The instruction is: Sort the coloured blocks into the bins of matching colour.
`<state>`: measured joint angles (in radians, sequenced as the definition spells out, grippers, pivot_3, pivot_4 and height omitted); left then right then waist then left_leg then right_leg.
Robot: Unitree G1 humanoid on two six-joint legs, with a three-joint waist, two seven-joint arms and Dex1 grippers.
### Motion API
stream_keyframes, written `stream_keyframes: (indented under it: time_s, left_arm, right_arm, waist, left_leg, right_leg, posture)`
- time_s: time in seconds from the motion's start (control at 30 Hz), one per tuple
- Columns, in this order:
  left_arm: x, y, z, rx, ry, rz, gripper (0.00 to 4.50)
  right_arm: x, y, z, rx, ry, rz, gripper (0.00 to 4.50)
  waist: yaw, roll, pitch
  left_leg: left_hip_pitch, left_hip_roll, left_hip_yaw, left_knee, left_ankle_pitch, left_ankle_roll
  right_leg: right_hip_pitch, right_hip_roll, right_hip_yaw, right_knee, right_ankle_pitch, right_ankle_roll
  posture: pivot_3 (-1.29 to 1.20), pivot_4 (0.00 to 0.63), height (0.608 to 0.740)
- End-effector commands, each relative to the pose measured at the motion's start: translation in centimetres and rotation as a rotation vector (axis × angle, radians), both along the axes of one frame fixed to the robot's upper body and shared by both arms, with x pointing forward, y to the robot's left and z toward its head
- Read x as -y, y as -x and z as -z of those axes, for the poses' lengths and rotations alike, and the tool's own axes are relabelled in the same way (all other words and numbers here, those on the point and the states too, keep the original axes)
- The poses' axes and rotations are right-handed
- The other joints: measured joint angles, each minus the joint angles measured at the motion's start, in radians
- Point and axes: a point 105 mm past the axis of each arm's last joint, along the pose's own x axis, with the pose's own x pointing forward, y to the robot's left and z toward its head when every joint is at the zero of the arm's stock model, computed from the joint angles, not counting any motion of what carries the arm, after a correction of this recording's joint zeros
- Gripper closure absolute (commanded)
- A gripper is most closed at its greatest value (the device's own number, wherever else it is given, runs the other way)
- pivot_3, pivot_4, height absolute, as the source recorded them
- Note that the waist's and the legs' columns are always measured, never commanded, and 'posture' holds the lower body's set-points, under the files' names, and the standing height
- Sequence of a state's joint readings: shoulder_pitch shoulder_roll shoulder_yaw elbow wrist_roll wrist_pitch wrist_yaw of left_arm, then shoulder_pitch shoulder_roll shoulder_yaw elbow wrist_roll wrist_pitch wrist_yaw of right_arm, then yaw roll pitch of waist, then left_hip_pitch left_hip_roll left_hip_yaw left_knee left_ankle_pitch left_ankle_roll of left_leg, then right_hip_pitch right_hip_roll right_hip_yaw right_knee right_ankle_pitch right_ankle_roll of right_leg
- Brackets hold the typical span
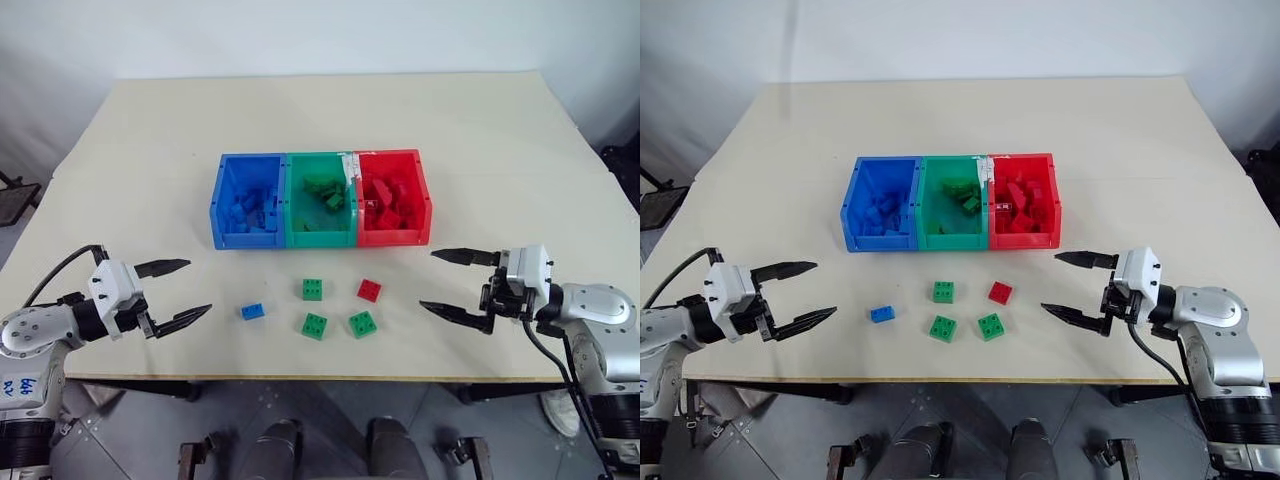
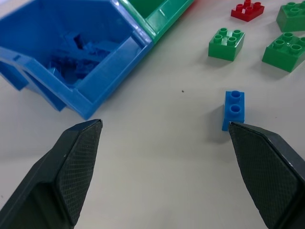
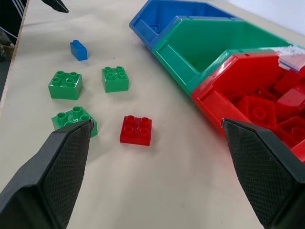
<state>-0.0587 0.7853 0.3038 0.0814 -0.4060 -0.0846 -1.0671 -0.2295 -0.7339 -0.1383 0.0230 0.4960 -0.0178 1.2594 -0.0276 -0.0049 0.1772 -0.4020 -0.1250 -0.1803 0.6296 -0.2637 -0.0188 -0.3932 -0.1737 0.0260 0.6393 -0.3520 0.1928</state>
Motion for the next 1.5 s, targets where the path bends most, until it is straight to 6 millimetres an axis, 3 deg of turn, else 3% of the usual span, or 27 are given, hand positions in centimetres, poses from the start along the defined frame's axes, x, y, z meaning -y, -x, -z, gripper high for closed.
stream_keyframes:
  time_s: [0.03, 0.33, 0.5, 0.6, 0.9, 1.0, 1.23, 1.47, 1.5]
  left_arm:
    - [0.3, -0.3, -0.7, 0.034, 0.018, -0.021, 0.02]
    - [10.3, 0.8, -0.6, -0.013, 0.106, 0.285, 0.02]
    - [13.6, 1.9, -0.4, -0.022, 0.076, 0.425, 0.02]
    - [13.1, 1.9, -0.1, -0.037, 0.065, 0.423, 0.02]
    - [9.4, 1.4, 0.4, -0.041, 0.026, 0.317, 0.02]
    - [7.8, 1.9, 0.7, -0.046, 0.024, 0.255, 0.02]
    - [6.8, 3.1, 0.9, -0.068, 0.042, 0.202, 0.02]
    - [6.2, 3.3, 0.6, -0.055, 0.044, 0.17, 0.02]
    - [6.2, 3.3, 0.6, -0.053, 0.045, 0.168, 0.0]
  right_arm:
    - [0.1, 0.1, -1.1, 0.035, 0.006, -0.01, 0.0]
    - [6.7, 0.8, -0.3, 0.044, 0.098, 0.24, 0.0]
    - [8.0, 1.6, 0.2, 0.022, 0.12, 0.289, 0.0]
    - [6.6, 1.5, 0.1, 0.007, 0.095, 0.258, 0.0]
    - [-1.7, -1.1, -0.3, -0.139, 0.129, 0.154, 0.0]
    - [-4.5, -2.6, 0.7, -0.272, 0.165, 0.202, 0.0]
    - [-7.9, -4.0, 3.3, -0.336, 0.251, 0.221, 0.0]
    - [-8.3, -4.8, 4.1, -0.327, 0.304, 0.246, 0.0]
    - [-8.2, -4.8, 4.1, -0.327, 0.318, 0.246, 0.19]
  waist:
    - [0.001, 0.0, 0.0]
    - [0.028, 0.0, 0.0]
    - [0.02, 0.0, 0.0]
    - [0.01, 0.0, 0.0]
    - [0.002, -0.001, 0.001]
    - [-0.001, -0.002, 0.001]
    - [0.019, -0.002, 0.001]
    - [0.024, -0.002, 0.001]
    - [0.024, -0.002, 0.001]
  left_leg:
    - [0.0, 0.0, 0.0, 0.0, 0.0, 0.0]
    - [0.0, 0.0, 0.003, 0.001, 0.0, 0.001]
    - [0.001, 0.001, 0.011, 0.001, 0.0, 0.0]
    - [0.002, 0.003, 0.015, 0.0, -0.001, -0.001]
    - [0.003, 0.01, 0.015, 0.001, -0.001, -0.001]
    - [0.003, 0.012, 0.012, 0.0, -0.002, -0.002]
    - [0.001, 0.012, 0.009, 0.0, -0.003, -0.002]
    - [0.0, 0.013, 0.01, 0.0, -0.003, -0.002]
    - [0.0, 0.014, 0.01, 0.0, -0.003, -0.002]
  right_leg:
    - [0.0, 0.0, 0.0, 0.0, 0.0, 0.0]
    - [0.001, 0.001, 0.003, -0.003, 0.003, 0.001]
    - [0.001, 0.004, 0.005, -0.003, 0.003, 0.001]
    - [0.0, 0.007, 0.007, -0.003, 0.004, -0.001]
    - [0.0, 0.009, 0.007, -0.004, 0.005, -0.002]
    - [-0.001, 0.009, 0.008, -0.005, 0.006, -0.003]
    - [-0.002, 0.01, 0.007, -0.01, 0.008, -0.003]
    - [-0.002, 0.012, 0.007, -0.011, 0.009, -0.004]
    - [-0.002, 0.012, 0.007, -0.011, 0.01, -0.004]
  posture:
    - [0.0, 0.15, 0.74]
    - [0.0, 0.15, 0.74]
    - [0.0, 0.15, 0.74]
    - [0.0, 0.15, 0.74]
    - [0.0, 0.15, 0.74]
    - [0.0, 0.15, 0.74]
    - [0.0, 0.15, 0.74]
    - [0.0, 0.15, 0.74]
    - [0.0, 0.15, 0.74]
